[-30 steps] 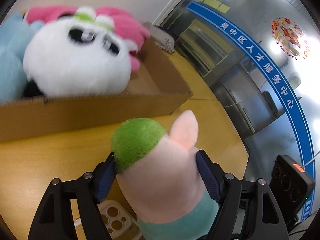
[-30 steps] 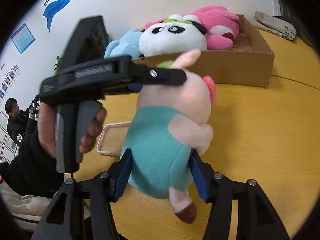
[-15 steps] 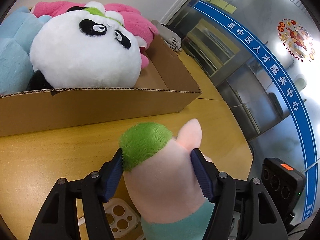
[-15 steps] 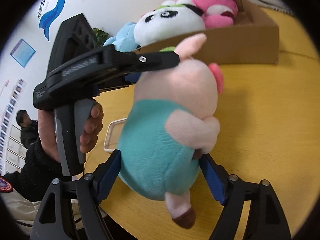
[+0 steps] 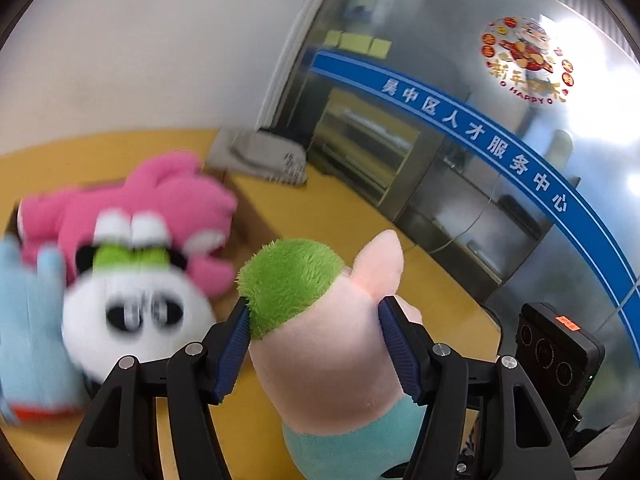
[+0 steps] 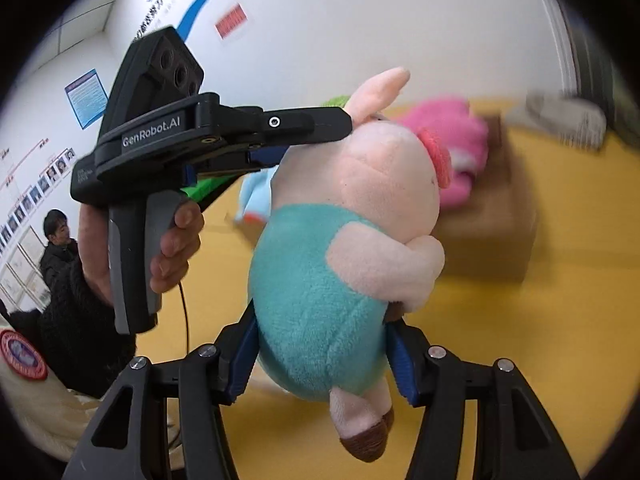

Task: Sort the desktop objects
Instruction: 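Lift the pig with both tools and carry it over the box, then lower the pig into the box and open both tools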

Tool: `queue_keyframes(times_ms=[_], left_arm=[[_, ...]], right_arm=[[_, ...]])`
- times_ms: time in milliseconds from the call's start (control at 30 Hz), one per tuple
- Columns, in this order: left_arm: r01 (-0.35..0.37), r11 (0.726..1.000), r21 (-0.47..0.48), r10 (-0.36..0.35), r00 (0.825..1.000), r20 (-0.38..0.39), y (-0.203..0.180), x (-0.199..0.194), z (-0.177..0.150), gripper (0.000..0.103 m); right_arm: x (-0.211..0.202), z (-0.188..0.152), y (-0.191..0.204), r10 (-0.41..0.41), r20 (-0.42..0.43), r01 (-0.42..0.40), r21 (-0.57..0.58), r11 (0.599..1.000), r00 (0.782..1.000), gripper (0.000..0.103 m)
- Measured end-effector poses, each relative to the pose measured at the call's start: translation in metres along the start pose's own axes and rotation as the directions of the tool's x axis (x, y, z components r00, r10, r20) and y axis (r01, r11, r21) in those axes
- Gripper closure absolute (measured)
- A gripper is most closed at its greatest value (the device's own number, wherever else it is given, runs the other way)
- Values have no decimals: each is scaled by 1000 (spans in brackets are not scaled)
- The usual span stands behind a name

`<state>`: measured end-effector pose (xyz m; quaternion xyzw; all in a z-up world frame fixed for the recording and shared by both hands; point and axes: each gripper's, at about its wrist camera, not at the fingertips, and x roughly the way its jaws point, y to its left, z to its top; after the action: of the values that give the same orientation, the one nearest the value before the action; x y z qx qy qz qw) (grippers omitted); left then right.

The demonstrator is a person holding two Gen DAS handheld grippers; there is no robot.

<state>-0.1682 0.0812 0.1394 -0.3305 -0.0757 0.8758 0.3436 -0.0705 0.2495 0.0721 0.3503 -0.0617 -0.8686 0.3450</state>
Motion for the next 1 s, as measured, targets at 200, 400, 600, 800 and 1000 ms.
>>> queue_keyframes(times_ms=[200,400,600,800,1000], left_arm=[[-16,999,46,14,999,41,24,33,83,35],[-71,997,-21,70,997,-42,82,102,105,36],[-117,992,-40,104,965,-241,114,167,62,57],[-134,991,20,134,946,-296,105,176,53,52],[-175,982,65,186,944,-271,95,155,55,51]], right_arm=[[9,78,-40,-42,80,50,-102,994,996,47],[57,118,-93,-60,12,61,-147,987,998,47],[113,98,-139,-50,-210,41,-44,998,976,47],[134,82,-149,-27,-355,32,9,999,934,43],[120,84,-132,-96,-343,84,-50,995,934,36]])
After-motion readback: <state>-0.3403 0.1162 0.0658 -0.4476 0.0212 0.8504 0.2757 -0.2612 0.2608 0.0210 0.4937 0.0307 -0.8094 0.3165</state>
